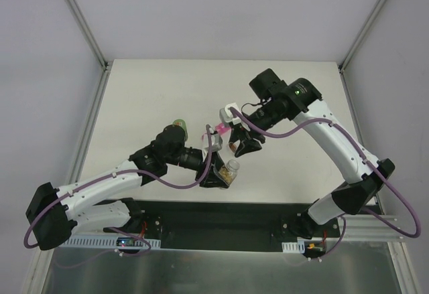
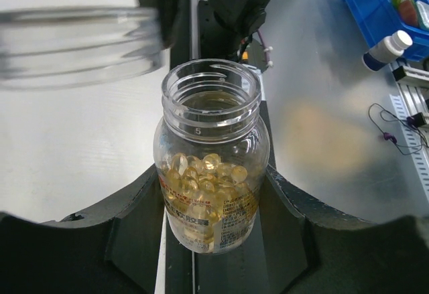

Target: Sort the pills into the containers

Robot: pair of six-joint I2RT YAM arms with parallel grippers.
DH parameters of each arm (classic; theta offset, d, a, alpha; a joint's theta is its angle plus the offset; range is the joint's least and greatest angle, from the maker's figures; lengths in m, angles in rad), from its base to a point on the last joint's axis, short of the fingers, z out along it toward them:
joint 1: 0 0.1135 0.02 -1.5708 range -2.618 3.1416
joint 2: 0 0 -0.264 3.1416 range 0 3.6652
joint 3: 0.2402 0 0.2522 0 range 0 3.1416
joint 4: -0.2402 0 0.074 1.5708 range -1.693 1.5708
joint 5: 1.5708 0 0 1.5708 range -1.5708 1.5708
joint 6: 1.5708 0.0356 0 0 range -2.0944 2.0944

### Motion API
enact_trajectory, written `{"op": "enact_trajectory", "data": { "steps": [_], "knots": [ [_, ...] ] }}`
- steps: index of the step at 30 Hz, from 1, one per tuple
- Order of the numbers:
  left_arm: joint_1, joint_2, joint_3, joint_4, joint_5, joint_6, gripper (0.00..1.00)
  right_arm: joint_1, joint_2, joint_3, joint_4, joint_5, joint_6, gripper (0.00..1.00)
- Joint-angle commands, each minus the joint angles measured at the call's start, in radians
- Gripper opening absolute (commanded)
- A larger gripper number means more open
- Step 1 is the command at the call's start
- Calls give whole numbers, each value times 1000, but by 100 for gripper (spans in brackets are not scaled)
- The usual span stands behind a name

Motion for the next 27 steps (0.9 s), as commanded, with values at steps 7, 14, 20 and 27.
{"op": "enact_trajectory", "data": {
  "steps": [7, 14, 20, 27],
  "knots": [
    [135, 62, 134, -120, 1, 204, 13, -11, 24, 45, -334, 67, -71, 23],
    [142, 147, 227, -197, -13, 291, 12, -65, 111, 146, -334, 70, -97, 23],
    [144, 163, 250, -237, -68, 339, 12, -64, 96, 109, -334, 68, -119, 24],
    [144, 163, 260, -326, -141, 411, 12, -65, 65, 95, -334, 80, -123, 24]
  ]
}}
